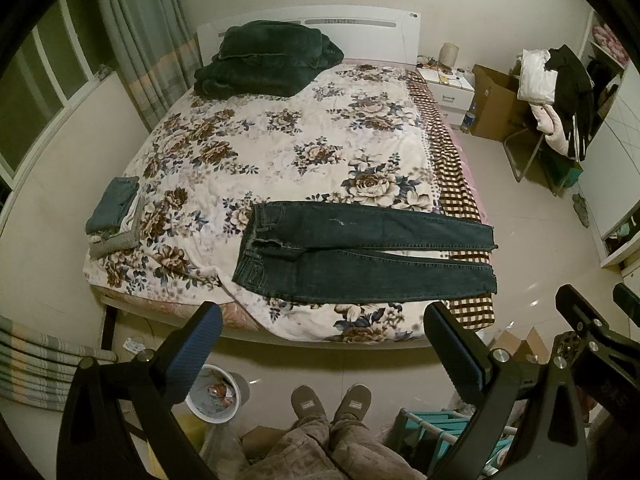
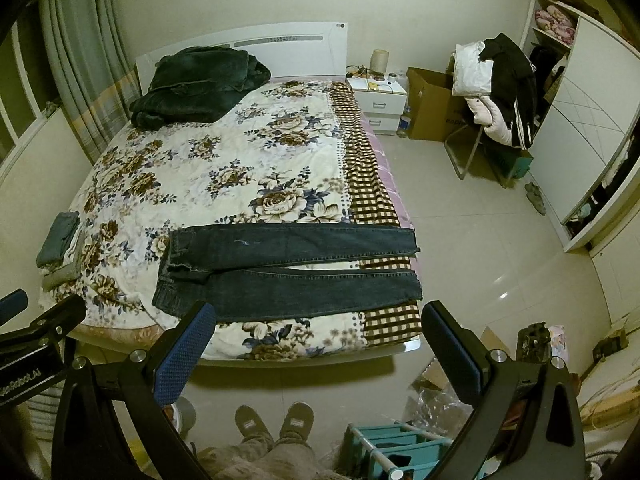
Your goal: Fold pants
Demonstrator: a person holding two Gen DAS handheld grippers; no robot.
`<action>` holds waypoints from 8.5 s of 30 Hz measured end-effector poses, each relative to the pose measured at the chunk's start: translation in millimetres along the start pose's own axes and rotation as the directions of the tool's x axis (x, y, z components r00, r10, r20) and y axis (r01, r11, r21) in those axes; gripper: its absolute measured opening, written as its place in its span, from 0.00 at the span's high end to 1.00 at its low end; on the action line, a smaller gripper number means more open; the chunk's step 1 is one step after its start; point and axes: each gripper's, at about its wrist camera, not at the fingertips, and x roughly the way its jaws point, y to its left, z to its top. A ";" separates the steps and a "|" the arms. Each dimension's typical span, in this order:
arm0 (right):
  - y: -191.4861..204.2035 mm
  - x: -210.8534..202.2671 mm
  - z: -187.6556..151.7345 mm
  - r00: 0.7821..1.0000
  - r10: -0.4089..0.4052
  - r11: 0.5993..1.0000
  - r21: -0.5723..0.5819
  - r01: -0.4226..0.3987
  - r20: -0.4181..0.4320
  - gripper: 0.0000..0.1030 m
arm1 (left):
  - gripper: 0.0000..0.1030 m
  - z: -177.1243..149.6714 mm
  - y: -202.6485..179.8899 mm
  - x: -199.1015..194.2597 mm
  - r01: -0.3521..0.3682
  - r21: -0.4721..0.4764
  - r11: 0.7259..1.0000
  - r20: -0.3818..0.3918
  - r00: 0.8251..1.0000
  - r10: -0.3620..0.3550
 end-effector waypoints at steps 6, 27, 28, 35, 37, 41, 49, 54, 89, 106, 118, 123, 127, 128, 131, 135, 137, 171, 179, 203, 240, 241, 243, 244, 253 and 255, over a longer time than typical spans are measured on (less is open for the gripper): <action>-2.7 -1.8 -0.9 1.000 0.008 1.000 0.000 -0.008 -0.006 0.00 | 0.00 5.4 -1.4 -0.2 -0.006 0.005 1.000 0.000 1.000 0.006; -1.4 3.8 -5.5 1.000 0.003 1.000 -0.003 -0.003 -0.013 0.00 | 0.00 4.6 -2.3 -1.0 -0.003 0.005 1.000 -0.002 1.000 0.003; -1.4 3.7 -6.0 1.000 0.002 1.000 -0.003 -0.002 -0.013 0.00 | 0.00 4.5 -2.3 -1.1 -0.002 0.005 1.000 -0.002 1.000 0.002; -2.1 4.0 -6.4 1.000 0.004 1.000 -0.004 -0.004 -0.012 0.00 | 0.00 4.2 -3.5 -1.1 -0.004 0.004 1.000 0.000 1.000 0.004; -2.1 3.8 -6.7 1.000 0.004 1.000 -0.004 -0.004 -0.011 0.00 | 0.00 4.2 -4.7 -2.6 -0.004 0.002 1.000 0.001 1.000 0.004; -1.8 3.3 -6.7 1.000 0.004 1.000 -0.004 -0.004 -0.012 0.00 | 0.00 4.2 -4.0 -1.2 -0.005 0.005 1.000 0.000 1.000 0.005; -0.5 6.4 -5.6 1.000 0.015 1.000 -0.003 -0.015 -0.026 0.00 | 0.00 5.1 -4.0 -3.9 -0.009 0.000 1.000 -0.001 1.000 0.009; -5.6 15.2 -2.1 0.999 0.025 1.000 0.009 -0.025 -0.038 0.00 | 0.00 10.1 -5.8 -5.6 -0.023 -0.004 1.000 0.008 1.000 0.023; -6.8 458.5 178.3 0.951 -0.076 0.988 0.108 0.113 -0.300 0.00 | 0.00 187.2 -42.3 358.7 -0.059 0.123 0.991 -0.211 0.974 0.085; -37.4 738.0 148.8 0.893 -0.132 0.985 -0.160 0.068 -0.430 0.00 | 0.00 186.4 -78.1 587.1 -0.107 0.223 0.969 -0.297 0.939 0.172; 22.3 902.6 107.0 0.837 -0.195 0.848 -0.517 -0.119 -0.511 0.01 | 0.00 147.9 -121.7 725.5 -0.007 0.520 0.854 -0.396 0.884 0.248; 37.4 928.2 106.9 0.796 -0.170 0.795 -0.559 -0.238 -0.580 0.15 | 0.18 152.3 -118.1 734.0 0.136 0.524 0.841 -0.446 0.885 0.134; 40.9 933.6 111.3 0.767 -0.121 0.785 -0.533 -0.315 -0.631 0.37 | 0.66 154.4 -117.6 727.6 0.262 0.488 0.833 -0.496 0.868 0.017; 42.4 933.4 111.7 0.764 -0.112 0.783 -0.530 -0.325 -0.635 0.40 | 0.73 155.4 -118.7 722.9 0.261 0.492 0.831 -0.485 0.874 0.013; 48.9 929.6 112.7 0.765 -0.100 0.780 -0.527 -0.336 -0.636 0.62 | 0.93 161.9 -118.0 713.3 0.252 0.489 0.835 -0.461 0.887 0.003; 51.0 920.4 115.9 0.791 -0.098 0.805 -0.515 -0.293 -0.604 0.82 | 0.96 168.6 -114.7 694.9 0.250 0.474 0.844 -0.428 0.903 -0.027; 47.4 912.7 117.0 0.804 -0.089 0.825 -0.496 -0.271 -0.587 0.85 | 0.96 171.4 -111.6 682.4 0.247 0.458 0.854 -0.410 0.911 -0.044; 34.7 714.9 -113.5 0.881 -0.083 0.752 -0.610 -0.252 -0.467 0.85 | 0.91 -74.4 -57.6 547.0 0.018 -0.046 0.999 -0.392 0.919 -0.034; 1.9 695.0 -102.6 0.866 0.009 0.853 -0.448 -0.268 -0.500 0.20 | 0.53 -56.2 -73.1 507.3 -0.058 -0.059 0.997 -0.321 0.946 0.036; -188.0 814.0 39.6 0.919 -0.040 0.962 0.233 0.141 -0.393 0.15 | 0.17 22.6 -206.5 597.6 -0.032 0.084 0.996 -0.267 0.962 0.054; -322.3 749.3 -155.8 0.945 0.174 0.594 0.795 0.125 -0.279 0.96 | 0.17 -46.7 -227.3 570.7 0.074 0.133 0.988 -0.349 0.937 -0.024; -318.6 738.6 -148.8 0.950 0.146 0.621 0.773 0.130 -0.277 0.96 | 0.17 -48.3 -226.4 568.4 0.074 0.130 0.989 -0.348 0.937 -0.025; -314.8 718.4 -142.6 0.957 0.107 0.651 0.746 0.137 -0.269 0.96 | 0.17 -52.7 -220.2 566.9 0.075 0.120 0.990 -0.350 0.936 -0.029; -313.6 713.4 -143.1 0.954 0.088 0.660 0.734 0.161 -0.288 0.96 | 0.17 -56.0 -217.4 567.2 0.074 0.112 0.991 -0.355 0.934 -0.030; -289.5 739.5 -131.5 0.896 0.204 0.670 0.724 0.165 -0.393 0.46 | 0.17 -69.1 -140.7 559.4 0.030 -0.024 0.999 -0.372 0.928 -0.037; -269.5 726.0 -123.4 0.899 0.212 0.691 0.710 0.138 -0.382 0.46 | 0.17 -68.3 -107.5 553.1 0.008 -0.069 0.998 -0.363 0.931 -0.033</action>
